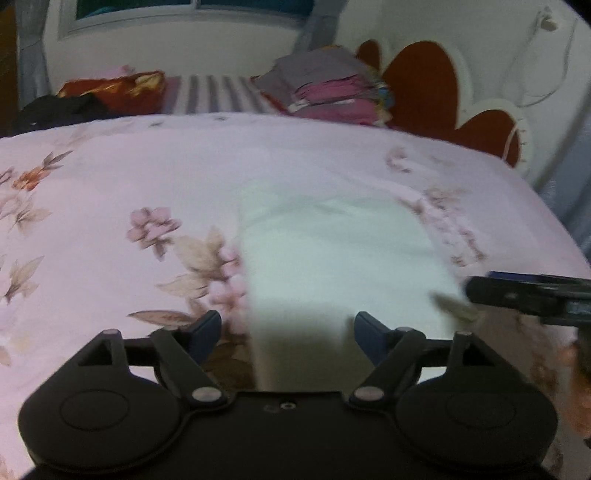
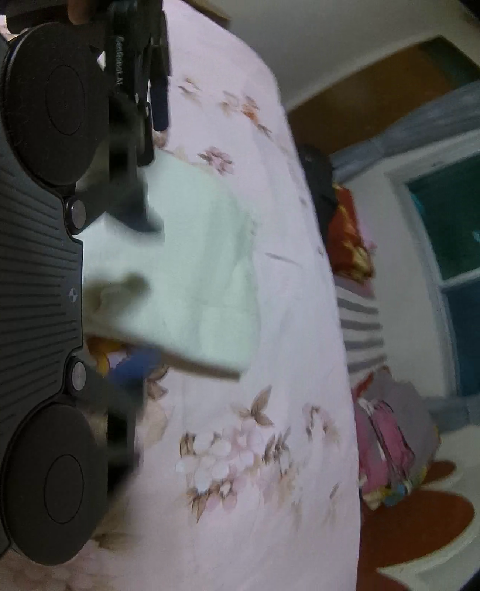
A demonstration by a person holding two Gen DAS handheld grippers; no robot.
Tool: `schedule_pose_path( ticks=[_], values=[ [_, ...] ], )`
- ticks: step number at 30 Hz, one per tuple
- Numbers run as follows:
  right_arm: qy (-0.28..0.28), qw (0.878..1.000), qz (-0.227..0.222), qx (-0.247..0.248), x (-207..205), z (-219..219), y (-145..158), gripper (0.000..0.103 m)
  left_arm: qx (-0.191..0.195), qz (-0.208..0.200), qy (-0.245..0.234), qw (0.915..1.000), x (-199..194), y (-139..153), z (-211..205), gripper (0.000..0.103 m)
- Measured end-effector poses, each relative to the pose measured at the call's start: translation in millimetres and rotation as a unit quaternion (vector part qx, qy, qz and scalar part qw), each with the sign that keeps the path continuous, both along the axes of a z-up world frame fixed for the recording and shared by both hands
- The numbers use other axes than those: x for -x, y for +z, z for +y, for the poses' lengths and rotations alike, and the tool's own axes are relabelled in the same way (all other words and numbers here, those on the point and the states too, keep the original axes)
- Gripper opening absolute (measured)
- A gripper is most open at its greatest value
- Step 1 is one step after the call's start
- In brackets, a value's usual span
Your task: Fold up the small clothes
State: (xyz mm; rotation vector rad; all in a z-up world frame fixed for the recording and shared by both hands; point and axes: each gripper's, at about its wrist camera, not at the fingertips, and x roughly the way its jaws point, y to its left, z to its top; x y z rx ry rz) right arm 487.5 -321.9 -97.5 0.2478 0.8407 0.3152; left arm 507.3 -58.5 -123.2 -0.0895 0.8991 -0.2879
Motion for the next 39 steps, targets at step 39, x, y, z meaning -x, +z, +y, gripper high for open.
schedule_pose_path(
  ticks=[39],
  values=[
    [0.01, 0.974, 0.164, -0.158, -50.0, -36.3, -58.8, 0.042, 0.173, 0.1, 0.039, 0.979, -30.3, -39.8, 23.9, 0.057]
  ],
)
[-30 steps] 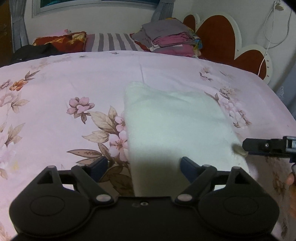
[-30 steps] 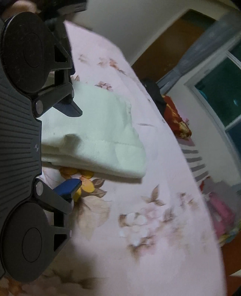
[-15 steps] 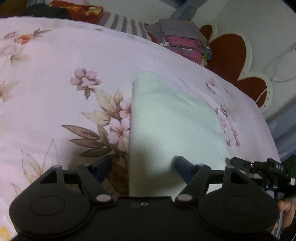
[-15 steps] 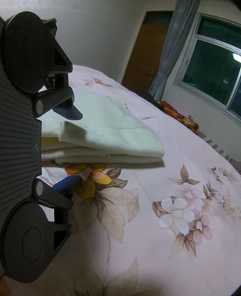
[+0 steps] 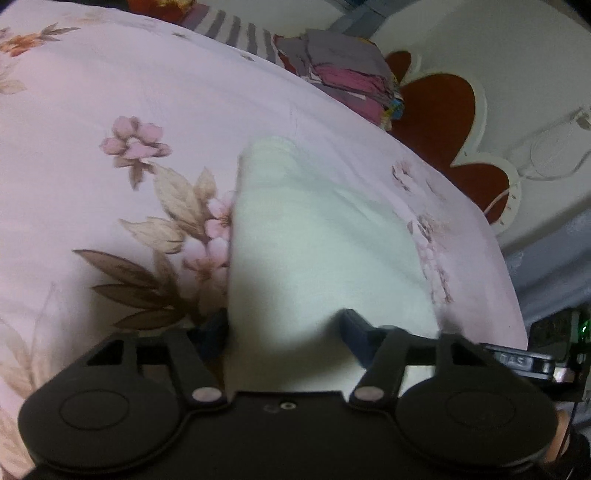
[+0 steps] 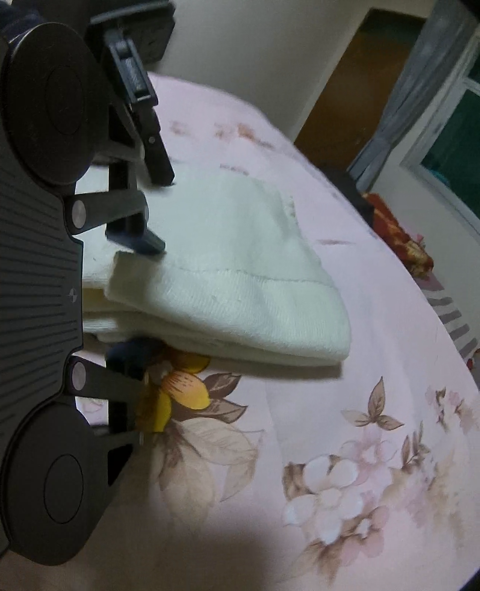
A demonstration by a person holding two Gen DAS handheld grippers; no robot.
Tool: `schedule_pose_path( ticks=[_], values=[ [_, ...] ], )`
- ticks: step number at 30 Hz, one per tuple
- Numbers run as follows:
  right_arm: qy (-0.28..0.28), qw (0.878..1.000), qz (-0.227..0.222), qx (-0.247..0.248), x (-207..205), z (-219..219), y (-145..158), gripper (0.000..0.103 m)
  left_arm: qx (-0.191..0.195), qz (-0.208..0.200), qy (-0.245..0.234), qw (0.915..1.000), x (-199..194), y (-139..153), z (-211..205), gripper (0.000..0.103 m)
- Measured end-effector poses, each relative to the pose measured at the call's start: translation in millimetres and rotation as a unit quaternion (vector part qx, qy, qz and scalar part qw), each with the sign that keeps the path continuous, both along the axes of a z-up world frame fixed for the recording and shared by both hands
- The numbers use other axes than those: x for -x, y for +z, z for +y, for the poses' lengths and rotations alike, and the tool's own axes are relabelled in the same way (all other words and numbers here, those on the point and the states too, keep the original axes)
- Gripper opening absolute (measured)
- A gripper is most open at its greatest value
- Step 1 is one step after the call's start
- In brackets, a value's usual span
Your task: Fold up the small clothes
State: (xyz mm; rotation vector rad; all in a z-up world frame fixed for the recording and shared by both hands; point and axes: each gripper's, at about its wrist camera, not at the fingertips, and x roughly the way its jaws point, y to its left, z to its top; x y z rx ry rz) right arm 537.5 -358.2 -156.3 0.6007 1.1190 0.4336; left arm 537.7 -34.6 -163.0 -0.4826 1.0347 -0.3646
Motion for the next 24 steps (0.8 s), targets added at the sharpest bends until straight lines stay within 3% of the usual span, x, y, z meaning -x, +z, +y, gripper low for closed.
schedule_pose_path(
  ticks=[2, 5, 7, 13, 19, 24],
  values=[
    [0.012, 0.999, -0.015, 0.043, 0.6, 15.2, 7.1, 0.038, -0.039, -0.02, -0.018, 0.9989, 0.2, 8.0, -11.9, 0.037],
    [0.025, 0.993, -0.048, 0.109, 6.1, 40.4, 23.5, 0.032, -0.109, -0.055, -0.05, 0.9912, 4.5, 26.8, -31.3, 0.028],
    [0.023, 0.989, -0.065, 0.13, 16.4, 47.5, 31.5, 0.031, -0.138, -0.077, -0.068, 0.9851, 10.1, 38.2, -38.7, 0.027],
    [0.023, 0.986, -0.097, 0.134, 28.3, 70.0, 58.1, 0.03, -0.167, -0.109, -0.08, 0.9767, 25.0, 63.9, -23.6, 0.027],
    [0.045, 0.982, -0.12, 0.138, 27.9, 126.5, 81.1, 0.03, -0.189, -0.129, -0.069, 0.9709, 42.3, 83.2, 19.9, 0.026],
    [0.069, 0.98, -0.13, 0.135, 31.9, 180.6, 91.2, 0.03, -0.193, -0.129, -0.048, 0.9715, 54.6, 90.3, 71.4, 0.026]
  ],
)
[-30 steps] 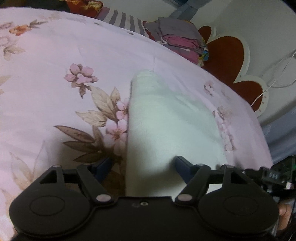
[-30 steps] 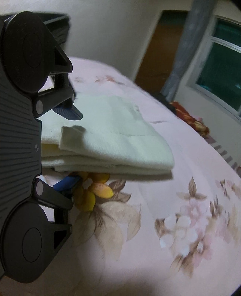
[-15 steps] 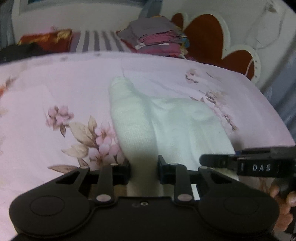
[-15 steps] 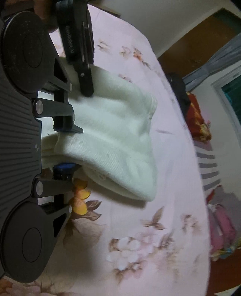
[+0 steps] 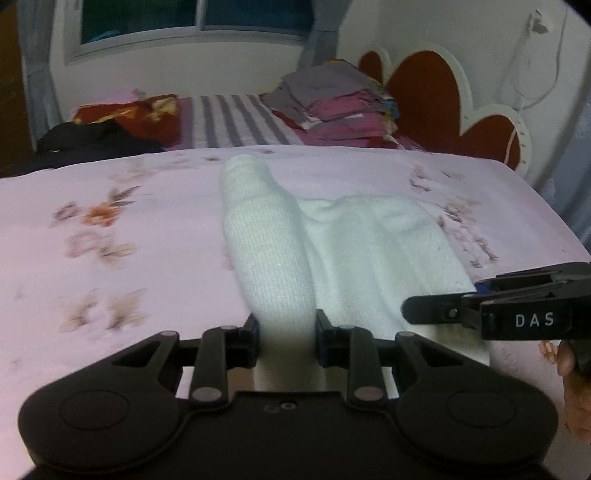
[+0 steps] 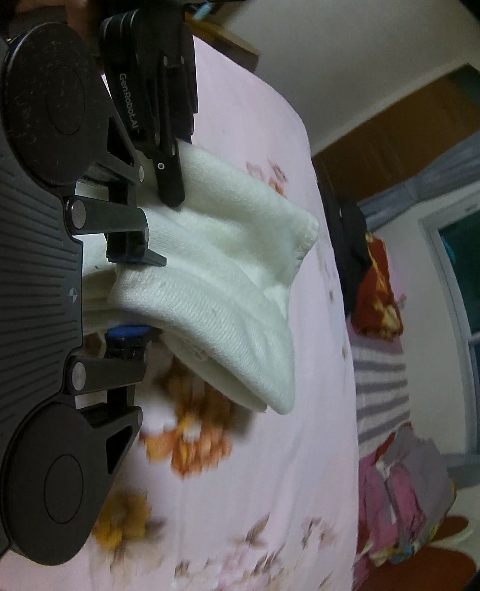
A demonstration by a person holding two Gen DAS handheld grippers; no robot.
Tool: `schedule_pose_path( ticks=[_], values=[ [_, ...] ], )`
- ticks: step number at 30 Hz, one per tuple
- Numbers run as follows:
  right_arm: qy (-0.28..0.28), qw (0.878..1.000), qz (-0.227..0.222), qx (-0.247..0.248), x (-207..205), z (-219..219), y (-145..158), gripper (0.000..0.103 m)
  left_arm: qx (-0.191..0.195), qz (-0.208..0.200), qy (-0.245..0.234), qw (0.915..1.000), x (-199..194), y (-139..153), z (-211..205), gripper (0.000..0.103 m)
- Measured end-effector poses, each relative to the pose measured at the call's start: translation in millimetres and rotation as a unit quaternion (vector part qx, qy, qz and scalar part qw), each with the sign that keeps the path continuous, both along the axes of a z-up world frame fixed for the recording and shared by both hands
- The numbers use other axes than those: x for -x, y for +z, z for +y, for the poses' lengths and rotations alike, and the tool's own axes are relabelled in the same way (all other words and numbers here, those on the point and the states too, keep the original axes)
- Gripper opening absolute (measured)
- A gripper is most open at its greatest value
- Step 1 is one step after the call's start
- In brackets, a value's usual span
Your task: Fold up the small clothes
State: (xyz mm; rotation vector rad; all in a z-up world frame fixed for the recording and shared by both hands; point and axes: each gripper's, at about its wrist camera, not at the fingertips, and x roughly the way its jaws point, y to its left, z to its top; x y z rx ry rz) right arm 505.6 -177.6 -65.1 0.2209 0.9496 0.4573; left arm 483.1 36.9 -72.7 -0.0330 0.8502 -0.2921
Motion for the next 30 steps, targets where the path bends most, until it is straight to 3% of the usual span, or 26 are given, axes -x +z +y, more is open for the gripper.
schedule_pose_path(
  ticks=[8, 15, 18, 20, 23, 26, 28, 30],
  values=[
    [0.039, 0.999, 0.0, -0.005, 3.3, 91.8, -4.5, 0.03, 0.002, 0.007, 0.034, 0.9994, 15.4, -1.8, 88.2, 0.027],
    [0.047, 0.999, 0.016, -0.004, 0.3, 151.1, -30.4, 0.03, -0.001, 0.024, 0.036, 0.9991, 16.0, -21.8, 141.9, 0.027],
    [0.033, 0.999, 0.034, 0.023, -5.0, 164.7, -54.9, 0.03, 0.001, 0.058, 0.03, 0.9979, 6.7, -46.1, 157.6, 0.039],
    [0.015, 0.998, 0.062, 0.022, -11.6, 161.2, -77.6, 0.03, 0.032, 0.069, 0.042, 0.9962, 5.1, -62.8, 174.1, 0.061],
    [-0.012, 0.996, 0.079, -0.033, -12.0, 141.5, -95.2, 0.031, 0.056, 0.079, 0.039, 0.9945, 2.1, -67.9, 183.9, 0.064],
    [-0.001, 0.997, 0.068, -0.024, -11.1, 141.0, -92.1, 0.033, 0.048, 0.066, 0.019, 0.9965, 2.2, -57.0, 185.6, 0.064],
    [-0.011, 0.998, 0.056, -0.022, -10.5, 135.7, -81.1, 0.037, 0.054, 0.025, 0.031, 0.9978, 8.1, -43.7, 200.7, 0.066],
    [-0.04, 0.999, 0.001, 0.007, -2.5, 132.7, -56.3, 0.045, 0.081, -0.01, 0.036, 0.996, 6.8, -34.4, 216.5, 0.061]
  ],
)
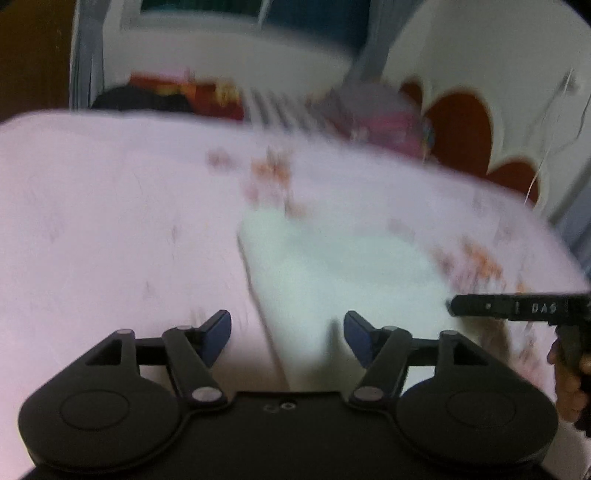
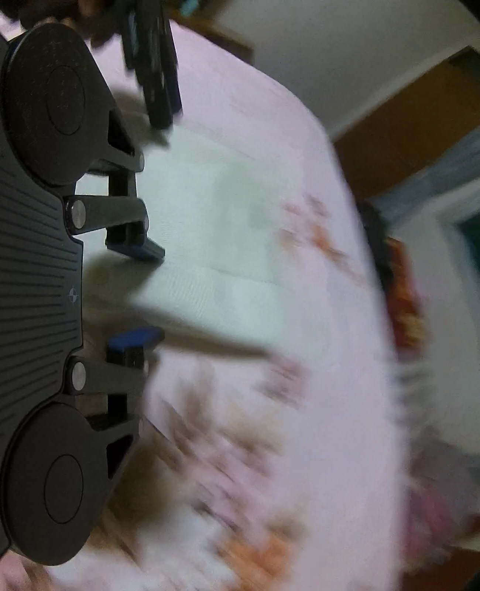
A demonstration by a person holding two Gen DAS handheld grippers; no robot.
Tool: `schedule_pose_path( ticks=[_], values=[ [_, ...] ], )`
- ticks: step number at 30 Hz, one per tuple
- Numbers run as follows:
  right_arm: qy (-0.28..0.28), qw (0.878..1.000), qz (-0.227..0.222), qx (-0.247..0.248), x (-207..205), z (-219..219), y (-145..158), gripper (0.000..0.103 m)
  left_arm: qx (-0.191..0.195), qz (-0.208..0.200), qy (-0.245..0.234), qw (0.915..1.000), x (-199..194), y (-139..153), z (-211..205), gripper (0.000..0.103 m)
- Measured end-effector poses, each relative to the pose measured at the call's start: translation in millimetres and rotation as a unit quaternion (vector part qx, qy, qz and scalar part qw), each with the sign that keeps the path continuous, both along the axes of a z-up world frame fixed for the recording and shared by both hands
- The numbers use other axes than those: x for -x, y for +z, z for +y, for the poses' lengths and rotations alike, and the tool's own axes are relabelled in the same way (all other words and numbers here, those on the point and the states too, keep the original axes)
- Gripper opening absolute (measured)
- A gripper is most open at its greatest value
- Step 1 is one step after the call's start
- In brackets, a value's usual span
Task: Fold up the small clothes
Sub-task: 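Press both open grippers on the folded sweater to square it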
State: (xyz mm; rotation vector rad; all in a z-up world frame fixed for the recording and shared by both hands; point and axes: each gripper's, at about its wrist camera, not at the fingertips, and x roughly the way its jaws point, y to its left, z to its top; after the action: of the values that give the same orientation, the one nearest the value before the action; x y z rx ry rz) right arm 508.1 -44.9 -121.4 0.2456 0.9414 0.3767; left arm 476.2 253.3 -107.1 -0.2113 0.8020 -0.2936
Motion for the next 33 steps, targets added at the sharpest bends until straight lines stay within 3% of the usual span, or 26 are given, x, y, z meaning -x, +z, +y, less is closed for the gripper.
schedule_pose_path(
  ticks=[2, 5, 7, 8, 11, 12, 16, 20, 23, 26, 28, 33],
  values=[
    [-0.001, 1.0, -0.03, 0.007, -6.7, 2.8, 14.2, 0.045, 0.019, -0.011, 0.003, 0.9998, -15.4, 4.1, 6.9, 0.044],
    [0.032, 0.998, -0.043, 0.045, -30.5, 33.8, 20.1, 0.044, 0.021, -0.006, -0.014, 0.9997, -41.9, -0.7, -3.2, 0.036],
    [0.047, 0.996, -0.045, 0.056, -42.1, 50.1, 14.5, 0.033, 0.018, -0.003, -0.041, 0.999, -53.5, -6.7, -15.8, 0.031],
    [0.054, 0.996, -0.036, 0.064, -49.1, 57.2, 7.8, 0.025, 0.014, 0.004, -0.055, 0.9984, -58.5, -12.2, -23.1, 0.031],
    [0.054, 0.99, 0.008, 0.134, -65.1, 66.7, -28.9, 0.024, 0.0, 0.03, -0.064, 0.9975, -63.5, -33.1, -34.4, 0.031],
    [0.05, 0.99, 0.001, 0.129, -65.5, 63.5, -33.5, 0.024, 0.001, 0.027, -0.064, 0.9976, -61.8, -34.5, -35.7, 0.031],
    [0.043, 0.991, 0.005, 0.128, -67.0, 60.0, -31.0, 0.024, -0.005, 0.015, -0.059, 0.9981, -52.1, -23.9, -30.6, 0.031],
    [0.029, 0.995, -0.032, 0.094, -39.5, 48.1, -3.2, 0.024, 0.017, -0.006, -0.067, 0.9976, -21.3, -7.3, -24.3, 0.031],
    [0.064, 0.993, -0.046, 0.088, -12.9, 50.2, 6.4, 0.024, 0.003, 0.004, -0.072, 0.9974, -7.9, -10.9, -27.8, 0.031],
    [0.074, 0.987, -0.012, 0.14, -16.5, 60.2, -18.7, 0.024, -0.006, 0.028, -0.056, 0.998, -12.2, -24.0, -35.1, 0.031],
    [0.061, 0.991, -0.004, 0.121, -19.1, 55.6, -25.3, 0.024, -0.019, 0.021, -0.048, 0.9984, -7.4, -17.2, -40.4, 0.031],
    [0.085, 0.99, -0.041, 0.103, 14.7, 56.8, 3.7, 0.024, -0.039, 0.016, -0.044, 0.9982, 35.2, -8.2, -52.6, 0.031]
  ],
)
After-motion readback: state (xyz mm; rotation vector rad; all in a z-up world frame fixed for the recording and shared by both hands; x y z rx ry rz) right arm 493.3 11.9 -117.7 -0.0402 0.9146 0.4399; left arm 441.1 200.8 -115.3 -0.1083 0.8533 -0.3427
